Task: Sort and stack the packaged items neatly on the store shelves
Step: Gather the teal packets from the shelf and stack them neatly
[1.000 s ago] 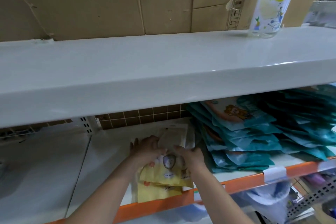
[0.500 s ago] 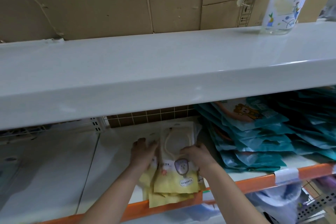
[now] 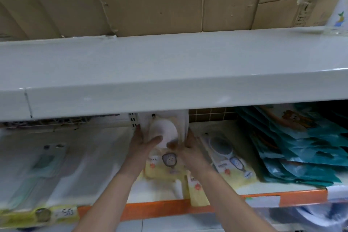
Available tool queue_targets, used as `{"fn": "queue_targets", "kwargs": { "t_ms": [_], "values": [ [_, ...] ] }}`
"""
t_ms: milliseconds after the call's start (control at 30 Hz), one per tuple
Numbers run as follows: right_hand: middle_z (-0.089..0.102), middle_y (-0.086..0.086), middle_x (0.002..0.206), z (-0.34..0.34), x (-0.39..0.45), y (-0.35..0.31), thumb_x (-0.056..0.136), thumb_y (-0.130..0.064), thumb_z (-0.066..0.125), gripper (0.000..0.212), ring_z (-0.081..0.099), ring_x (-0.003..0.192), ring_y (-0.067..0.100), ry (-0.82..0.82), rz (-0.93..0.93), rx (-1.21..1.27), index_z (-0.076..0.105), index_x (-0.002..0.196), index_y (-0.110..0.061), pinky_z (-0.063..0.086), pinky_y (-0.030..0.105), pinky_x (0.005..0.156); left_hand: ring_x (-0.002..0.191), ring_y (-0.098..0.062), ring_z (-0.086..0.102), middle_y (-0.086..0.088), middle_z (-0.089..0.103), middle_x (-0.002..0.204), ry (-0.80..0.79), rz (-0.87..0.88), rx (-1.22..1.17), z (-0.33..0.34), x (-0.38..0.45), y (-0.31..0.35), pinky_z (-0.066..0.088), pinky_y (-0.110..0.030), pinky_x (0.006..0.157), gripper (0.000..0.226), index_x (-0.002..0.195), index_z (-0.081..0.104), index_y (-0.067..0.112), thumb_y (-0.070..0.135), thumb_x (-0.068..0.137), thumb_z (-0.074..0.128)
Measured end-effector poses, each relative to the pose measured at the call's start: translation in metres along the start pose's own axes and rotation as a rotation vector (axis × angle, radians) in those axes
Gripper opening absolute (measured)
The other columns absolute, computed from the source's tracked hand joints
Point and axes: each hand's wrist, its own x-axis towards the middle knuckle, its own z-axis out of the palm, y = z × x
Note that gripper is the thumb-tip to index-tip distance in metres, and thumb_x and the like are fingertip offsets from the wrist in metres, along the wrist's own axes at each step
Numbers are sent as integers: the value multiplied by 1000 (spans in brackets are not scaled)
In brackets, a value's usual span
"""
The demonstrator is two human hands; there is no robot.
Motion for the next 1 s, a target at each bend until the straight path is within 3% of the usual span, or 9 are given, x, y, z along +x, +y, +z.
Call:
{"fn": "queue_targets", "kwargs": {
  "t_ms": [100,233,333,400,500,633,800,900,1000],
  "values": [
    [63,-15,116,36,0,-4,80,4,67,60,61,106,0,-54,-78,63,49,121,-36,52,15,77,124,-10,47,11,49,135,73,62,2,-31,-7,3,43,-33,101,92,140,38,25,37,60,80],
    [63,-6,112,66,-11,11,78,11,62,62,64,97,-2,-52,-31,49,45,120,-31,54,19,71,99,-8,58,15,58,105,156,49,-13,-50,-25,-14,48,-8,67,66,119,45,23,3,69,82],
    [65,1,107,80,-21,18,81,10,60,58,67,90,5,-39,32,64,44,130,-16,56,21,64,96,-16,67,-4,67,107,136,47,-29,-60,-33,-26,59,-29,72,75,123,50,14,16,59,88],
    [62,-1,105,84,-23,14,80,10,56,54,64,93,8,-8,20,85,43,126,-17,53,18,60,98,-13,65,-1,64,110,140,20,-32,-65,-29,-26,57,-35,75,87,124,47,16,29,47,88],
    [58,-8,99,90,-25,10,73,2,56,55,59,92,3,-1,12,66,37,116,-27,50,12,59,101,-17,61,0,59,110,135,-5,49,-62,-20,-23,55,-42,81,76,120,40,21,17,60,87],
    [60,-8,110,92,-23,19,91,-5,56,45,61,100,6,0,25,17,38,123,-31,50,12,66,98,-13,57,10,54,103,98,-6,87,-60,-22,-31,49,-31,83,60,118,35,25,12,77,77],
    [58,-1,117,93,-15,28,95,-15,50,44,59,110,15,29,43,-170,32,133,-22,51,20,79,100,-24,58,5,53,103,106,-52,166,-73,-17,-34,54,-48,81,62,113,35,26,39,67,75],
    [57,2,125,106,-7,33,92,-17,55,57,56,116,20,23,52,-265,26,141,-21,49,27,90,93,-30,59,-7,56,103,185,-132,219,-89,-4,-34,54,-46,75,62,110,35,17,37,69,78],
    [56,8,128,121,1,40,93,-19,54,54,55,118,24,8,133,-420,29,142,-16,44,24,85,95,-32,63,-12,59,101,169,-253,341,-107,4,-46,54,-46,80,58,106,39,7,38,74,76]
  ]
}}
